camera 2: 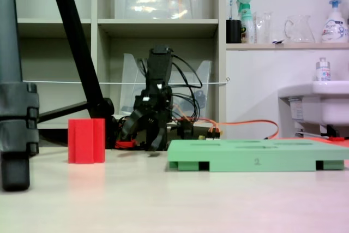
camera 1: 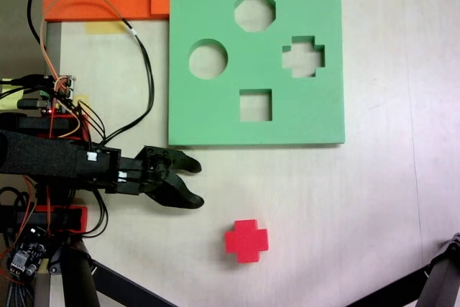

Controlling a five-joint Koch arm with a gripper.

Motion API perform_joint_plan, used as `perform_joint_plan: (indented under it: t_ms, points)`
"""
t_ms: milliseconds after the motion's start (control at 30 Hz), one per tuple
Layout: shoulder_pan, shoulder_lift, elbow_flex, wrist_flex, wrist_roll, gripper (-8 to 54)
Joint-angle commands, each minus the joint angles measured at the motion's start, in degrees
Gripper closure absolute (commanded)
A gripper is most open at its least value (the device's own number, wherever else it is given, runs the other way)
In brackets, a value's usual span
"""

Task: Put the cross columnar block into the corresponding hole

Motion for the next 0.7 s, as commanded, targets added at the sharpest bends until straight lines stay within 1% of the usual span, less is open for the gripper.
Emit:
perform_joint_plan:
  t_ms: [0,67,100,200,267,367,400,467,533,567,600,633,667]
  points:
    - [-0.4,4.5,-10.7,15.7,11.2,12.7]
    - [-0.6,4.0,-23.2,35.1,19.8,16.3]
    - [0.0,3.5,-27.0,39.7,21.5,17.3]
    - [-0.2,3.1,-35.1,51.3,21.5,17.4]
    - [0.8,3.0,-40.4,55.2,20.7,17.3]
    - [3.3,3.0,-47.2,59.0,13.8,17.1]
    - [4.1,2.5,-50.4,60.8,11.8,16.1]
    - [4.8,-2.7,-60.1,68.3,10.5,7.1]
    - [6.3,-12.3,-74.4,82.7,7.3,4.4]
    - [8.2,-19.7,-84.2,93.6,4.1,3.2]
    - [9.5,-24.9,-90.5,99.5,3.1,2.5]
    - [9.6,-27.0,-93.6,100.6,2.6,2.3]
    - [9.5,-27.1,-93.5,100.1,2.5,0.3]
